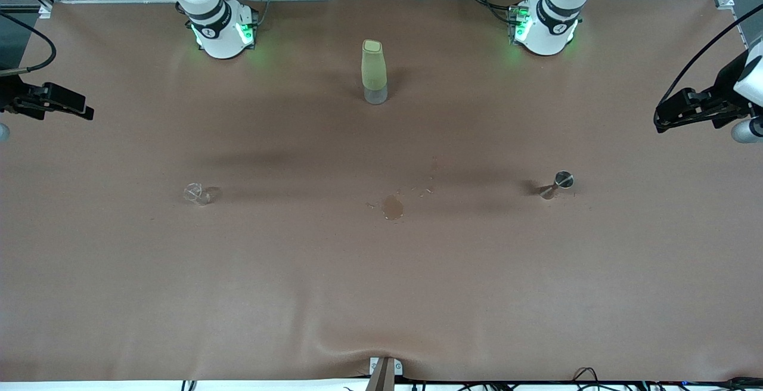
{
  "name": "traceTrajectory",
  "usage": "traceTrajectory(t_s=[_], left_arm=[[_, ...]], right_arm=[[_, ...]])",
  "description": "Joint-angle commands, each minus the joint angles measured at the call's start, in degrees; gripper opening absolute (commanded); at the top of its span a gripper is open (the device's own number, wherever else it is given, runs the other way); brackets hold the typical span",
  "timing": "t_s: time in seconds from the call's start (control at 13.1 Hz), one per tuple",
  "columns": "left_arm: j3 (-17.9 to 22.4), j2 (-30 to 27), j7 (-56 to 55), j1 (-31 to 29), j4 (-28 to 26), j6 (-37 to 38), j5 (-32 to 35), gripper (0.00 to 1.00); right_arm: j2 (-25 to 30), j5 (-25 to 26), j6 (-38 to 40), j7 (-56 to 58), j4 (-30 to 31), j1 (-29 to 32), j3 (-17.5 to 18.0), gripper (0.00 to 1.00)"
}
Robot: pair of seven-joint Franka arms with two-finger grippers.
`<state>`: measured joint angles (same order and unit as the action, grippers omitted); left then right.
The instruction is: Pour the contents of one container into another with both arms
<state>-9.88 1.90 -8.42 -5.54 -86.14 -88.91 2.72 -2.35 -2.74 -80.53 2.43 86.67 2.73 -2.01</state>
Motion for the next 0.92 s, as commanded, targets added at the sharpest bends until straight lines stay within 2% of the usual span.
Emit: traceTrajectory(t_s=[0.0, 0.38, 0.84], left_arm=[[0.0, -1.8, -2.6, 0.4, -1.1, 0.1, -0.8, 1.0], [-0.4, -3.2, -2.2, -0.2, -2.2, 0.5, -0.8, 1.0], [-0.2, -6.4, -2.3, -0.3, -6.8, -0.9, -2.0, 1.0]], right_arm=[[1.1, 1.3, -0.2, 0.4, 0.7, 0.4, 0.5, 1.0], [1.1, 1.3, -0.2, 0.4, 0.8, -0.1, -0.8, 1.0], [1.1, 0.6, -0.2, 0.4, 0.9, -0.2, -0.7, 1.0]])
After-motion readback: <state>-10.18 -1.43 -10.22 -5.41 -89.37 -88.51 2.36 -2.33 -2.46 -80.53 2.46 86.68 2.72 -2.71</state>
